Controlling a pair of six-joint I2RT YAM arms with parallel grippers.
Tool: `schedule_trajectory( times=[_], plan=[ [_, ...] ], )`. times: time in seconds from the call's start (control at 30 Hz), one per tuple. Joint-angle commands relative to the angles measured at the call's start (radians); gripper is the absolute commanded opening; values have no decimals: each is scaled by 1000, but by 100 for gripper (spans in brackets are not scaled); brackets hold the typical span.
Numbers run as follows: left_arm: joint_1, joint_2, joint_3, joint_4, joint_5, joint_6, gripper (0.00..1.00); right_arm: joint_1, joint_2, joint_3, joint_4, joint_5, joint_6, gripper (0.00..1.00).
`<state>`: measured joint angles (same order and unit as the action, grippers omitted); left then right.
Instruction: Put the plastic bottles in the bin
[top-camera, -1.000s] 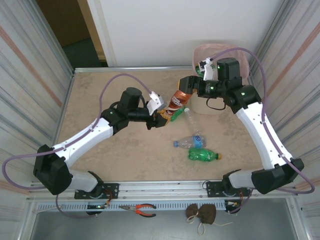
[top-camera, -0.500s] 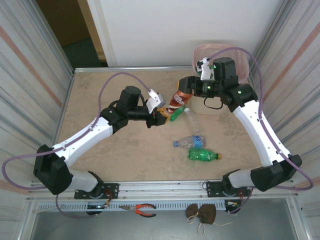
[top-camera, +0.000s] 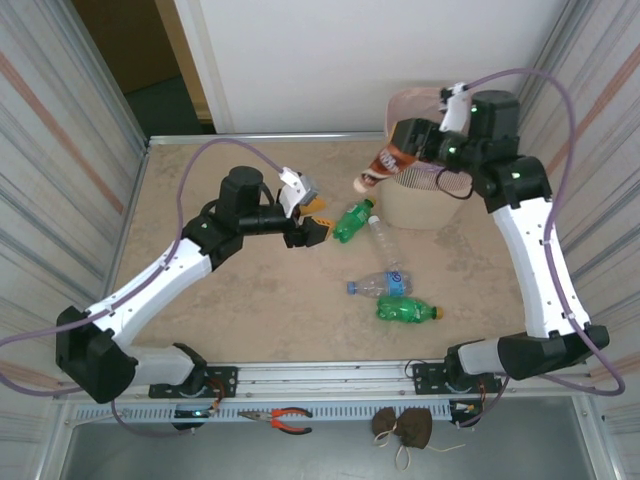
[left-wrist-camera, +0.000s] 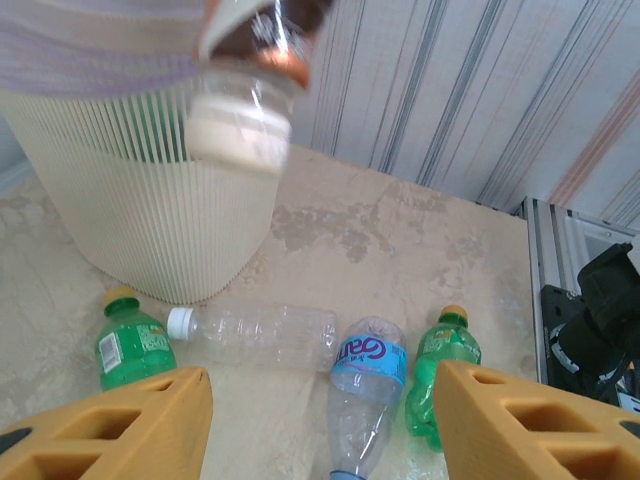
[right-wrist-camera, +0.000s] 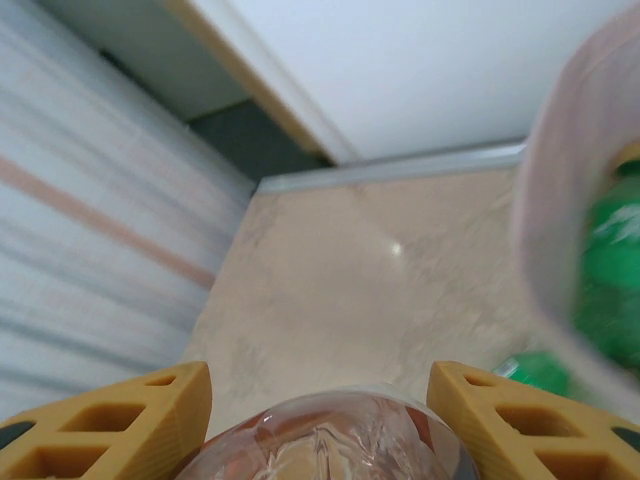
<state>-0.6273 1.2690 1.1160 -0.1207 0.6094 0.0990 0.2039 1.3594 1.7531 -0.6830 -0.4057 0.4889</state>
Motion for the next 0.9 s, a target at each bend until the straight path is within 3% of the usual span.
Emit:
schedule_trajectory(
  times=[0.0,0.17,0.33,0.47,0.67,0.87],
  plan=[
    [7,-37,-22,26,1,-15,61,-85,1,67,31,38,-29,51],
    [8,-50,-28,16,-5,-16,61,-198,39,113,83,109,-78,50],
    [9,-60,-27,0,-14,-10,61,-224,114,200,56,272,-247,48],
    [9,-64,-23,-18,-22,0,61,-234,214,327,-86,366,-392,48],
    [9,-56,-28,-17,-25,-4,61,-248,375,508,-339,420,-491,47],
    [8,-58,-28,-7,-19,-11,60,-251,452,523,-433,460,-511,46]
  ],
)
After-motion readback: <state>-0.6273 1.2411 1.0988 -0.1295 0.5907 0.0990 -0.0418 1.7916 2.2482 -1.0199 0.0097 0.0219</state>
